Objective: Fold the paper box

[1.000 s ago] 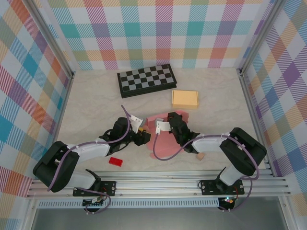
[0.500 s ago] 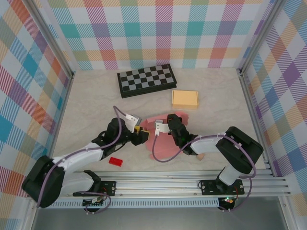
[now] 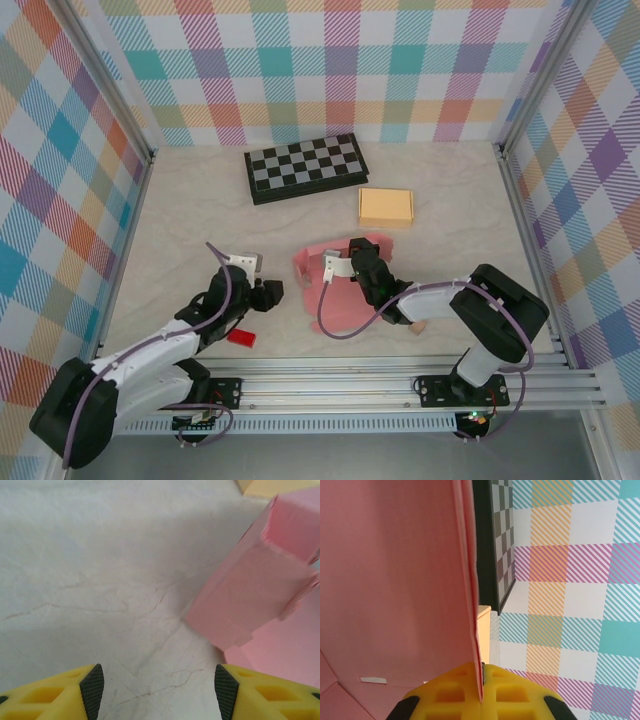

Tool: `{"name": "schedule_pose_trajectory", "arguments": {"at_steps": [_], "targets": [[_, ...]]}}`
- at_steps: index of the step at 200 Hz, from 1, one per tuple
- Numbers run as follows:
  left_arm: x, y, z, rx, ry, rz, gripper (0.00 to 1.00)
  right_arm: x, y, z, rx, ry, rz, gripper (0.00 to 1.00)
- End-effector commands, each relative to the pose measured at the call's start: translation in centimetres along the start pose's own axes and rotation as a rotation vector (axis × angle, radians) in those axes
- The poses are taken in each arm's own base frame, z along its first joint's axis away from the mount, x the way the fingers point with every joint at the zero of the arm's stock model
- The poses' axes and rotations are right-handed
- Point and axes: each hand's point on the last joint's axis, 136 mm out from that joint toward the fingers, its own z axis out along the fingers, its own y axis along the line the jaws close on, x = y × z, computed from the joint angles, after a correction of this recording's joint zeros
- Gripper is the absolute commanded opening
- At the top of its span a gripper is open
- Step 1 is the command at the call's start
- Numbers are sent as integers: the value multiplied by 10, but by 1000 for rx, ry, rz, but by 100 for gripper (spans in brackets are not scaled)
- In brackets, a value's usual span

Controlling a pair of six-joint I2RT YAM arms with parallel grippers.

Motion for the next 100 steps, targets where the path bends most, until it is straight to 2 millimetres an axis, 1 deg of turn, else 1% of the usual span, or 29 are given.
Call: {"name": "schedule_pose_trajectory", "arguments": {"at_steps": [1,15,19,25,46,65,100], "targets": [[-25,-19,5,83,-49,46,62,3,13,-3,-23,7,10,0],[-31,-28,8,121,-65,85,62,3,15,-2,-27,7,5,0],[-33,-30,9,132,-67,95,62,7,14,-2,-20,29,3,0],[-34,-33,10,144,-66,111,62,6,15,-2,-20,30,2,0],[-33,-40,18,176,-40,153,60,6,17,-1,-24,31,-5,0],[-30,-45,27,203,-7,182,57,7,19,0,-30,32,-8,0],[-35,-48,35,204,-4,222,56,7,24,1,-40,34,-10,0]]}}
